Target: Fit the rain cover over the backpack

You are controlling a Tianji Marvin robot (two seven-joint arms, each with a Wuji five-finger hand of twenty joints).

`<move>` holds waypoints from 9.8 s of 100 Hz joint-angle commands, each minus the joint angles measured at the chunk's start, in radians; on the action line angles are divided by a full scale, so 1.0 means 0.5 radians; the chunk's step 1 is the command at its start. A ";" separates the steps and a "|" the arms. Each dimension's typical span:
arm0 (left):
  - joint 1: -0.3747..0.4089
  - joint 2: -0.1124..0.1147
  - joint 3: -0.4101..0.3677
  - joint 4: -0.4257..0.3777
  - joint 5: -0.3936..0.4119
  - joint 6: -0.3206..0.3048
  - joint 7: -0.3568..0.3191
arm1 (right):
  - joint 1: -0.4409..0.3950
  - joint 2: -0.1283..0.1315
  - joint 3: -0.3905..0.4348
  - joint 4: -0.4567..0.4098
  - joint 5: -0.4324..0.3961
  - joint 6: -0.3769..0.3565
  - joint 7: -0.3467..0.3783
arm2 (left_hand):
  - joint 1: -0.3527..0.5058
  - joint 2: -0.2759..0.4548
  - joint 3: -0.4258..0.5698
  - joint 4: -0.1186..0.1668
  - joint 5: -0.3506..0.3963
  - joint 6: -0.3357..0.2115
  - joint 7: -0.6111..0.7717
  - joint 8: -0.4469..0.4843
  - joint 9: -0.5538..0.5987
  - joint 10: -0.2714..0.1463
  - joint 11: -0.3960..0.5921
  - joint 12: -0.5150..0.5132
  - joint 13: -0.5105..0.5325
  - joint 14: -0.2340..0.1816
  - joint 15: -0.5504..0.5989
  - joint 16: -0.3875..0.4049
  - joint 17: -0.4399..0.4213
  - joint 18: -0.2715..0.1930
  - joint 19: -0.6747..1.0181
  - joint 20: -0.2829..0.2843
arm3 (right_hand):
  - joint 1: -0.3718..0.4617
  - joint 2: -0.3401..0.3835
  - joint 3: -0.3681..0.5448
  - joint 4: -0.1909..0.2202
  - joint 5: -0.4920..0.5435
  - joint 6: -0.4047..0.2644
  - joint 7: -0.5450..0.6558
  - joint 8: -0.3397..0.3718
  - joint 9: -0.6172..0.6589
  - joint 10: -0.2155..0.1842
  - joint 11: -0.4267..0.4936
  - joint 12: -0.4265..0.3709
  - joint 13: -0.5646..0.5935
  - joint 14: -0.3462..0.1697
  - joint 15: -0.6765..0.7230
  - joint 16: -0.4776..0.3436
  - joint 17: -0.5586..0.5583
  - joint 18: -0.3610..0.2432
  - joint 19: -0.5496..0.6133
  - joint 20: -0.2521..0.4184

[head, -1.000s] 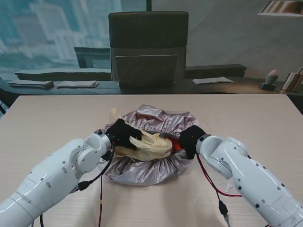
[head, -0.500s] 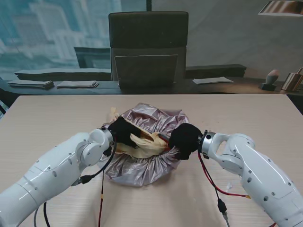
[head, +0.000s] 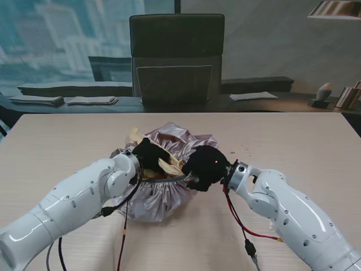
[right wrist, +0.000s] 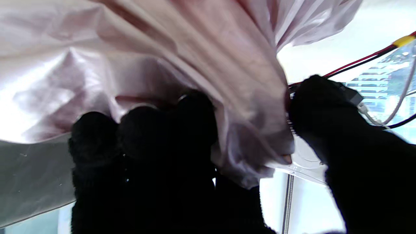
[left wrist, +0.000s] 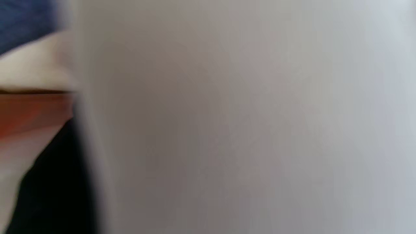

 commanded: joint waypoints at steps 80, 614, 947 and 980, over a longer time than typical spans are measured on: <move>0.646 0.171 -0.899 -0.794 0.434 -0.092 -0.531 | 0.024 -0.012 -0.016 0.104 -0.121 0.245 -0.098 | -0.266 0.049 0.445 0.150 -0.834 0.094 -0.224 0.241 -1.121 -0.047 -0.297 -0.364 -0.727 -0.116 -0.504 -0.200 -0.027 -0.110 0.190 0.088 | 0.024 0.144 -0.066 -0.042 0.122 0.006 -0.036 -0.357 0.115 0.104 -0.217 -0.136 0.069 0.027 -0.211 -0.130 -0.103 0.046 0.007 -0.077; 1.030 0.050 -1.545 -0.802 0.106 0.031 0.104 | -0.157 -0.253 0.177 0.267 0.514 0.415 -0.699 | 0.275 0.471 -0.123 0.011 0.132 -0.239 0.050 0.199 -0.884 -0.182 -0.359 -0.563 -0.812 -0.048 -0.646 -0.390 -0.118 -0.025 -0.521 0.079 | 0.056 0.115 -0.020 0.061 0.164 0.164 -0.059 -0.063 0.110 0.233 -0.189 -0.071 0.055 0.180 -0.170 -0.118 -0.185 0.228 0.018 -0.019; 0.653 0.192 -0.895 -0.837 0.270 0.013 -0.777 | 0.150 -0.291 -0.144 0.567 0.822 0.565 -0.338 | -0.351 0.221 0.082 0.148 -1.125 0.253 -0.767 -0.349 -1.641 0.072 -0.942 -0.770 -1.356 -0.096 -1.255 -0.672 -0.074 -0.103 -0.857 0.107 | 0.320 0.178 0.006 -0.038 -0.840 -0.048 -0.943 -1.197 -1.109 -0.323 -0.723 -0.718 -1.056 -0.487 -1.479 -0.945 -1.055 -0.535 -0.365 -0.558; 0.598 0.223 -0.817 -0.750 0.343 0.166 -0.973 | 0.204 -0.186 -0.121 0.517 0.700 0.627 0.041 | -0.325 0.230 -0.009 0.159 -1.119 0.291 -0.820 -0.399 -1.694 0.073 -1.046 -0.735 -1.396 -0.098 -1.357 -0.664 -0.115 -0.100 -0.829 -0.062 | 0.124 0.085 -0.097 0.067 -1.216 -0.532 -0.979 -0.894 -1.930 -0.132 -0.823 -0.759 -1.639 -0.269 -1.363 -0.868 -1.716 -0.342 -0.523 -0.623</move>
